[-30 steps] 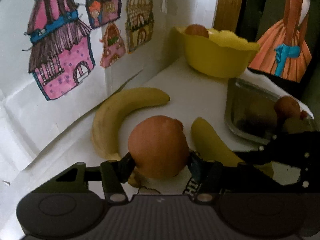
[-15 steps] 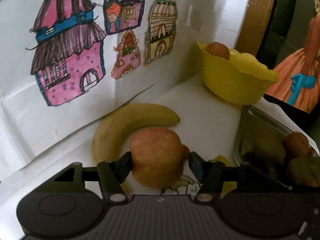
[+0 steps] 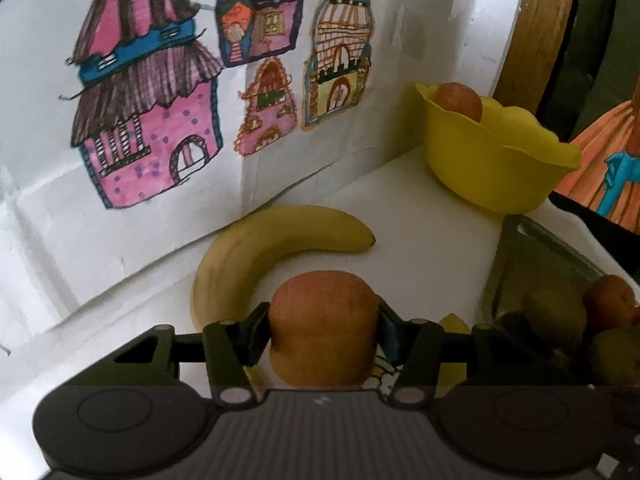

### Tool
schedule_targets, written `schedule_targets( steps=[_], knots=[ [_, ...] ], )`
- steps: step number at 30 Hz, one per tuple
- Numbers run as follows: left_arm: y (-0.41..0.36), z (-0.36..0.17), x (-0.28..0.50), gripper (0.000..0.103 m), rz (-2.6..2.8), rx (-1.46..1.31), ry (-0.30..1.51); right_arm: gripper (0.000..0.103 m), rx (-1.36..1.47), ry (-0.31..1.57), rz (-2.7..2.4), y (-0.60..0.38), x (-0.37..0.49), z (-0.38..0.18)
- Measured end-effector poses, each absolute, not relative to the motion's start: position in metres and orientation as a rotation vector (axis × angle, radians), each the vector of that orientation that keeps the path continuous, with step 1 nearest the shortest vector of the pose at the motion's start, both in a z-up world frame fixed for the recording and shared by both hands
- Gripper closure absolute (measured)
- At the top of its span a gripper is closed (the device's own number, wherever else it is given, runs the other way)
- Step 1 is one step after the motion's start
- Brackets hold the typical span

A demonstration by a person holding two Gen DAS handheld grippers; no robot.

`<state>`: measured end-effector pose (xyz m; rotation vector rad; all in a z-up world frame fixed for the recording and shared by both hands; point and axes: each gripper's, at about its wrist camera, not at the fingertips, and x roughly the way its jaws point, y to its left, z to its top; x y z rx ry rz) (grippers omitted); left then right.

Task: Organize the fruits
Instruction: 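Carry the banana with the right tool while the left tool carries the apple to the metal tray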

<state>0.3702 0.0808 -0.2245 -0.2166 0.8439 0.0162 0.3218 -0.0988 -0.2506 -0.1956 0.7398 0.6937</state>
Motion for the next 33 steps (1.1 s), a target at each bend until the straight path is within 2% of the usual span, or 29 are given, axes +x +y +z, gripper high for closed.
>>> schedule_targets(
  steps=[12,23,33],
  knots=[
    [0.064,-0.195,0.355,0.045,-0.034,-0.249,0.793,0.066,-0.088,0.644,0.689,-0.130,0.299,-0.210],
    [-0.003,-0.157,0.381,0.045,-0.206,-0.225,0.727,0.066,-0.007,0.560,0.456,-0.210,0.302,-0.167],
    [-0.083,-0.156,0.411,0.045,-0.370,-0.208,0.725,0.066,-0.028,0.599,0.203,-0.290,0.327,-0.187]
  ],
)
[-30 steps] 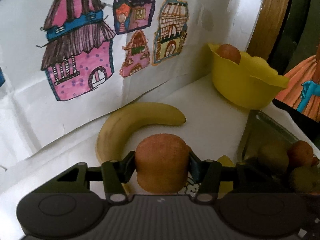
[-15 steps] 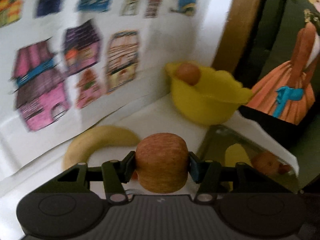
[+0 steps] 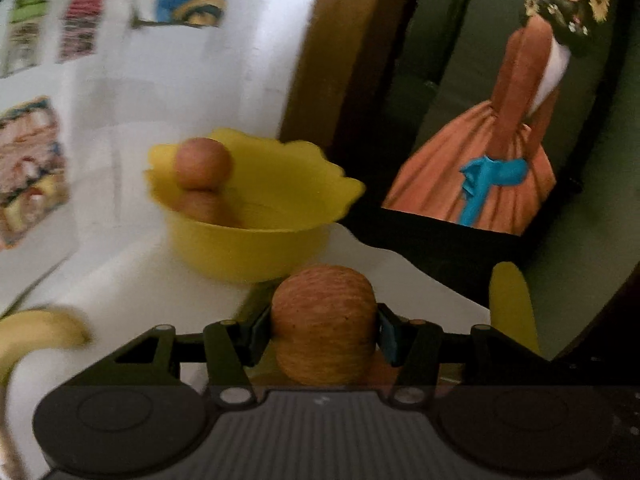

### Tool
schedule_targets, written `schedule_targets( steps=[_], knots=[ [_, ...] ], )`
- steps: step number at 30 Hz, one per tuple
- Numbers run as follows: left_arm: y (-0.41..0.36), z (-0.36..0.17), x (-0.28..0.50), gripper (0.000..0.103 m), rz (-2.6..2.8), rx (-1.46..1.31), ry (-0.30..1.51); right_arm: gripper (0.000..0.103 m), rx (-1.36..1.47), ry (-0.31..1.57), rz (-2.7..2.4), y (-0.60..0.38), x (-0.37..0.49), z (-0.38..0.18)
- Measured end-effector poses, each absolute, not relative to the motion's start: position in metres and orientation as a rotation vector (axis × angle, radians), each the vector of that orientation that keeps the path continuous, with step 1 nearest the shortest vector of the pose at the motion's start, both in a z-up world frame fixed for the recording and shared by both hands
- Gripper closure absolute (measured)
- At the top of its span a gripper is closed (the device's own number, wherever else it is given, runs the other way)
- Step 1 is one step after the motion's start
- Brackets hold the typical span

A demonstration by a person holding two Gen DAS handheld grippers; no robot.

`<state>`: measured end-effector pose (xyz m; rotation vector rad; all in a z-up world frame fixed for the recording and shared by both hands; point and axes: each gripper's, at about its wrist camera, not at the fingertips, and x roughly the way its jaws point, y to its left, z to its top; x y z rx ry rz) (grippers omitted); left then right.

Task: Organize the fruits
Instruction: 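Carry the banana with the right tool while the left tool carries the apple to the metal tray, then release the banana onto the tray with the right tool while the left tool releases the apple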

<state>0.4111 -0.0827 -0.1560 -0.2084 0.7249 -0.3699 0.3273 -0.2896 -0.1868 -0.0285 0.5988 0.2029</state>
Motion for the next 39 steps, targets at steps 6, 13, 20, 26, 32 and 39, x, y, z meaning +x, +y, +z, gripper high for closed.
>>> schedule_targets(
  steps=[6,13,20,26,32,39],
  knots=[
    [-0.109,-0.167,0.418,0.045,-0.414,-0.175,0.755,0.066,0.013,0.650,0.172,-0.305,0.341,-0.205],
    [-0.118,-0.172,0.424,0.045,-0.405,-0.132,0.773,0.067,0.032,0.704,0.188,-0.298,0.356,-0.217],
    [-0.115,-0.176,0.427,0.045,-0.375,-0.141,0.791,0.066,0.008,0.738,0.213,-0.294,0.367,-0.225],
    [-0.111,-0.183,0.429,0.044,-0.335,-0.160,0.815,0.065,-0.001,0.745,0.214,-0.295,0.369,-0.226],
    [-0.106,-0.190,0.425,0.044,-0.332,-0.184,0.801,0.063,0.005,0.743,0.214,-0.294,0.368,-0.227],
    [-0.108,-0.189,0.424,0.044,-0.321,-0.182,0.789,0.062,0.012,0.749,0.215,-0.295,0.369,-0.228]
  ],
)
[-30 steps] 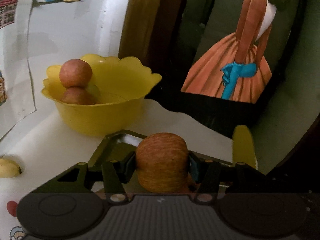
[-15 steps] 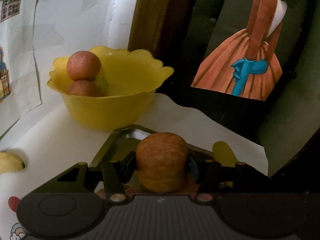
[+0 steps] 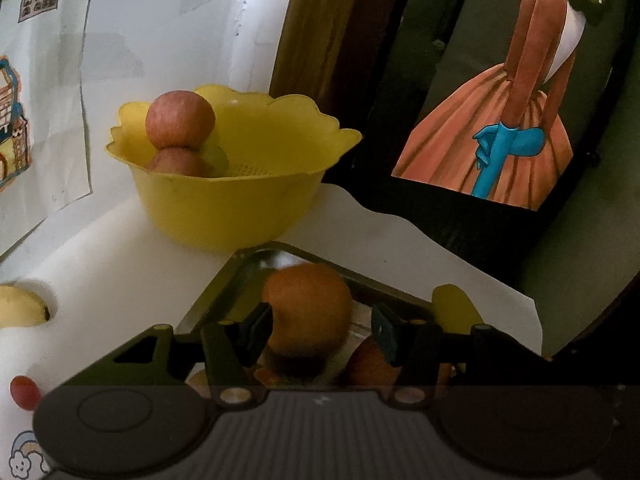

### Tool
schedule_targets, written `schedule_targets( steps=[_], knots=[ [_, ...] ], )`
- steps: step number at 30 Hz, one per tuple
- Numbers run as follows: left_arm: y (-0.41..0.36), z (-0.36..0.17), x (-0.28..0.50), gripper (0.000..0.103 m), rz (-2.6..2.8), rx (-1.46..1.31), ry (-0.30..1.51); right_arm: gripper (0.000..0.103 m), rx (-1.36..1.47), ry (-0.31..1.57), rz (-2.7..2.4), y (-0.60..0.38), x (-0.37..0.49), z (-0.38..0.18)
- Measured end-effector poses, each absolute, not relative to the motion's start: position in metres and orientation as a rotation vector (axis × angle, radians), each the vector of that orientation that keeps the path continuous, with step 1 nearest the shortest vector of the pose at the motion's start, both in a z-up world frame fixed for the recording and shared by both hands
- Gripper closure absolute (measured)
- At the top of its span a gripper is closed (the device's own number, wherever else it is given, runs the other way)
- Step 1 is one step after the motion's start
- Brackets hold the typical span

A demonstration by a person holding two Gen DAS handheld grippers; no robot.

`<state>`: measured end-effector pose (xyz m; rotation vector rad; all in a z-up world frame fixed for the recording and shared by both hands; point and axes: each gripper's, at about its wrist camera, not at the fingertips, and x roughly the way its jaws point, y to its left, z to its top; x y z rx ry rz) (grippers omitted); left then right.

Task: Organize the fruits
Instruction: 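Release the banana onto the tray with the right tool while the left tool releases the apple, then lift both tools away from the metal tray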

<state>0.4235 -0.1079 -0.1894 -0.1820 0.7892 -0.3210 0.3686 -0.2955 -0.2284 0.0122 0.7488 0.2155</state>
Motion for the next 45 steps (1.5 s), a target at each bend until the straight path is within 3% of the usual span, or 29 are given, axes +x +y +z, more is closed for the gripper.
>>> schedule_targets(
  steps=[14,19,25,45],
  knots=[
    [-0.087,-0.170,0.390,0.005,-0.256,-0.233,0.711,0.020,0.004,0.716,0.225,-0.290,0.352,-0.218],
    [-0.076,-0.158,0.370,0.001,-0.222,-0.225,0.677,0.005,0.002,0.661,0.209,-0.286,0.334,-0.202],
    [-0.057,-0.147,0.337,0.001,-0.177,-0.226,0.660,0.001,-0.001,0.607,0.201,-0.274,0.306,-0.183],
    [0.036,-0.138,0.189,0.000,0.003,-0.234,0.700,0.001,-0.058,0.583,0.294,-0.189,0.193,-0.151]
  ],
)
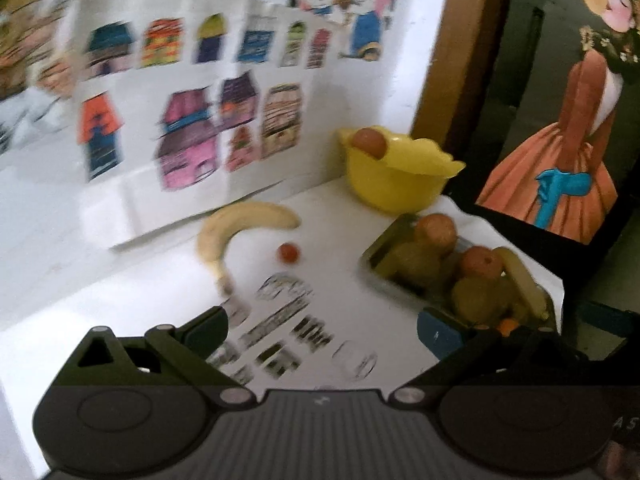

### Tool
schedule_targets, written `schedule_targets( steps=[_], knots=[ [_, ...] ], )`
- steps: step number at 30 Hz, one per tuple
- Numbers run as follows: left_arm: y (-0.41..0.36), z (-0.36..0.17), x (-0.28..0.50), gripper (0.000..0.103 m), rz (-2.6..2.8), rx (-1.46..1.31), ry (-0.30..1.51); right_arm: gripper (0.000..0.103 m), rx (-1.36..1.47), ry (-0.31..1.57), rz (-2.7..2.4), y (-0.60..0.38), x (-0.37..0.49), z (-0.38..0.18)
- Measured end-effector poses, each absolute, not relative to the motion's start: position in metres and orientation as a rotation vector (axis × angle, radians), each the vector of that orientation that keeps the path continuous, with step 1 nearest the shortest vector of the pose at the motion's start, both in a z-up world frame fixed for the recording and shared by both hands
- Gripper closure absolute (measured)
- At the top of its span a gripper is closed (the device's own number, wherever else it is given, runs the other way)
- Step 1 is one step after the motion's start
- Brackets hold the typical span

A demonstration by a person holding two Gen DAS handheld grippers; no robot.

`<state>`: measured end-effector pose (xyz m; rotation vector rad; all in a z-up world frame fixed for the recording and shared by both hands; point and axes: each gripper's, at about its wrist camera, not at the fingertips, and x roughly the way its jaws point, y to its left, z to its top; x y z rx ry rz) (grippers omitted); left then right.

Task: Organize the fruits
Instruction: 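Lift both tools away from the metal tray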

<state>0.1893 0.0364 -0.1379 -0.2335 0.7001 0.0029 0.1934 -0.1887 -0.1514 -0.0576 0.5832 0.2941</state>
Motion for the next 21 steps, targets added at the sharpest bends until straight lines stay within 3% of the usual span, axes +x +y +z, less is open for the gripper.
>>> schedule_targets(
  steps=[10,21],
  knots=[
    [0.069,-0.152,0.126,0.000,0.106,-0.272,0.778,0.001,-0.143,0.714,0.322,-0.158,0.156,-0.163],
    [0.079,-0.173,0.113,0.000,0.147,-0.310,0.860,0.001,-0.148,0.819,0.298,-0.150,0.155,-0.185]
  ],
)
